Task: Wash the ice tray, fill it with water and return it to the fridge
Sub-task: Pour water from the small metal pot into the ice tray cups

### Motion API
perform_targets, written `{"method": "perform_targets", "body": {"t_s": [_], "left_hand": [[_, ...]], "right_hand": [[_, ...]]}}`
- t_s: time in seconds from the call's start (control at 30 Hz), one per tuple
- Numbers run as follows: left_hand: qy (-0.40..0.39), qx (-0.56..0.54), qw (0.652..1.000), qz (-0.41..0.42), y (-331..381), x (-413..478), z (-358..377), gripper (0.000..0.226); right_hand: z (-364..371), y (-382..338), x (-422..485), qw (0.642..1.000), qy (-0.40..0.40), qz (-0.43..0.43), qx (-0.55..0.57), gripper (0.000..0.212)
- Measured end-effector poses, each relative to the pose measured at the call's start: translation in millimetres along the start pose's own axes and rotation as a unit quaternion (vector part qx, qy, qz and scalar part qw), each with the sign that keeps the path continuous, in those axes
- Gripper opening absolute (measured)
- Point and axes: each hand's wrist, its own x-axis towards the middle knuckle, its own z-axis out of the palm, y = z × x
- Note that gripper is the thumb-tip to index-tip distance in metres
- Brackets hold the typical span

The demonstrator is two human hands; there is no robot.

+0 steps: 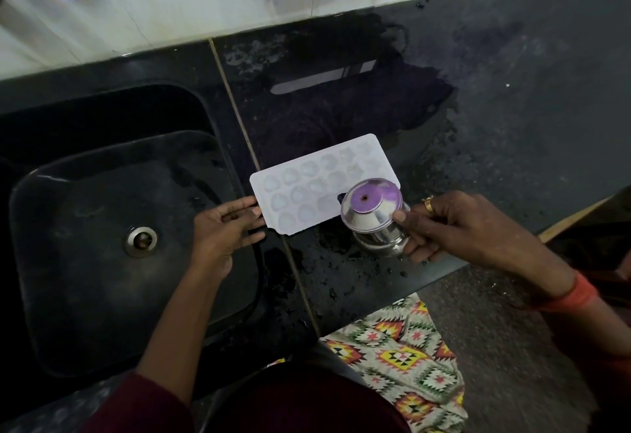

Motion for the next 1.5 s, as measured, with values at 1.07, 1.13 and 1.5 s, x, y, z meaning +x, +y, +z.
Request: {"method": "perform_targets", "body": {"t_s": [1.07, 1.13, 1.5], "left_hand": [[0.008, -0.009, 1.0, -0.006, -2, -2, 2, 0.015], [0.006, -0.007, 1.0, -0.005, -3, -1, 1, 0.016], [-0.003, 0.001, 1.0, -0.006, -5, 3, 0, 0.021]], "right_hand": [[-1, -7, 20, 0.997, 0.018, -0.003, 0.07, 0.055], [0, -7, 23, 0.998, 0.014, -0.001, 0.06, 0.054], [1, -5, 28, 0.997, 0.011, 0.021, 0.069, 0.05]]}}
